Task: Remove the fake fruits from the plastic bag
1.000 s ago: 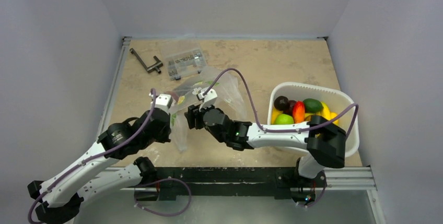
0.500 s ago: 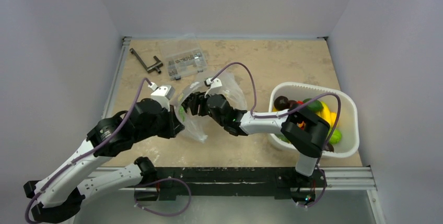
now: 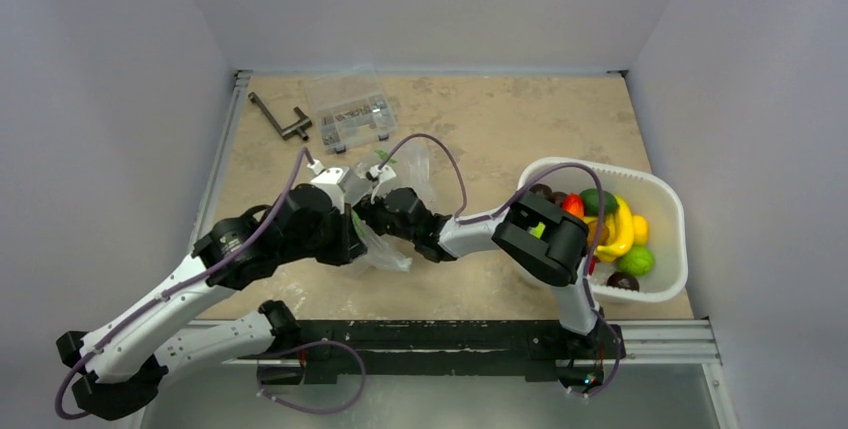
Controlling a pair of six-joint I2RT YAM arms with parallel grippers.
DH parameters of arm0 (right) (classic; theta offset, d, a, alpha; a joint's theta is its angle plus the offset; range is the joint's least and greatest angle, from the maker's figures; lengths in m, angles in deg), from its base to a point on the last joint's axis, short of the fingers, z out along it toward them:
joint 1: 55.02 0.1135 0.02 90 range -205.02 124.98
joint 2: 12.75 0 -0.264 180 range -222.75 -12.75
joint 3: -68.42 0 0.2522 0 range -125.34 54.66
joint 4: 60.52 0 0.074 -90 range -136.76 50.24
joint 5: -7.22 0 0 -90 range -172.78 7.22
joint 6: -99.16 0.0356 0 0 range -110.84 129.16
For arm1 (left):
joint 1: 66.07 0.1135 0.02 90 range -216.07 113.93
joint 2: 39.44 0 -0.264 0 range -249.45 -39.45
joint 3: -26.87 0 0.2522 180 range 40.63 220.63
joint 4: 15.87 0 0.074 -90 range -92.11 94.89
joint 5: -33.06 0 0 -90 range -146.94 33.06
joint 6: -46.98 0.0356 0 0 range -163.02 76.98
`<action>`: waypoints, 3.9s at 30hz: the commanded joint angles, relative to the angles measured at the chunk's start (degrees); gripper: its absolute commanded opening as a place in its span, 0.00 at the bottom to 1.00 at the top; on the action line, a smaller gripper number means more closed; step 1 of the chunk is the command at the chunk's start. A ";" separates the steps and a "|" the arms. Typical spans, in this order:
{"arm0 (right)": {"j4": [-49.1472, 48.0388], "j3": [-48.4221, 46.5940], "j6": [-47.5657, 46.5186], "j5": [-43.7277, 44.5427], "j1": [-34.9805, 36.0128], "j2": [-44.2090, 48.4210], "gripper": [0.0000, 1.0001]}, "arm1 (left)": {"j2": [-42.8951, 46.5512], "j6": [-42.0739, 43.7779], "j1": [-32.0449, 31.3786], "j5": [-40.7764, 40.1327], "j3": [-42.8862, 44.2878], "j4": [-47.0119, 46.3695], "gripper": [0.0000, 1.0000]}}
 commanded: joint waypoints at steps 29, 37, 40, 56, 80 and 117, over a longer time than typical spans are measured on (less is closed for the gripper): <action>-6.36 -8.11 4.45 -4.85 2.31 -12.17 0.98 | -4.18 -4.45 -0.84 6.59 0.60 -6.83 0.00; -7.39 -8.41 5.82 -7.89 4.01 -11.49 0.98 | -1.63 -4.74 -0.83 4.80 -0.29 -4.50 0.00; -9.74 -7.59 6.28 -11.31 4.32 -11.55 0.99 | -1.36 -4.84 -0.84 4.80 -0.94 -4.27 0.00; -3.06 -9.73 5.05 -9.26 5.53 -13.41 0.74 | 0.91 -5.75 -0.90 0.81 -2.91 -1.76 0.00; 6.76 -1.37 2.35 3.60 3.12 5.87 0.17 | 6.38 -5.04 -0.83 -9.84 -2.85 9.73 0.00; 49.66 -3.02 1.64 13.93 2.76 53.06 0.00 | 9.15 0.39 -0.84 -18.78 -5.08 13.62 0.00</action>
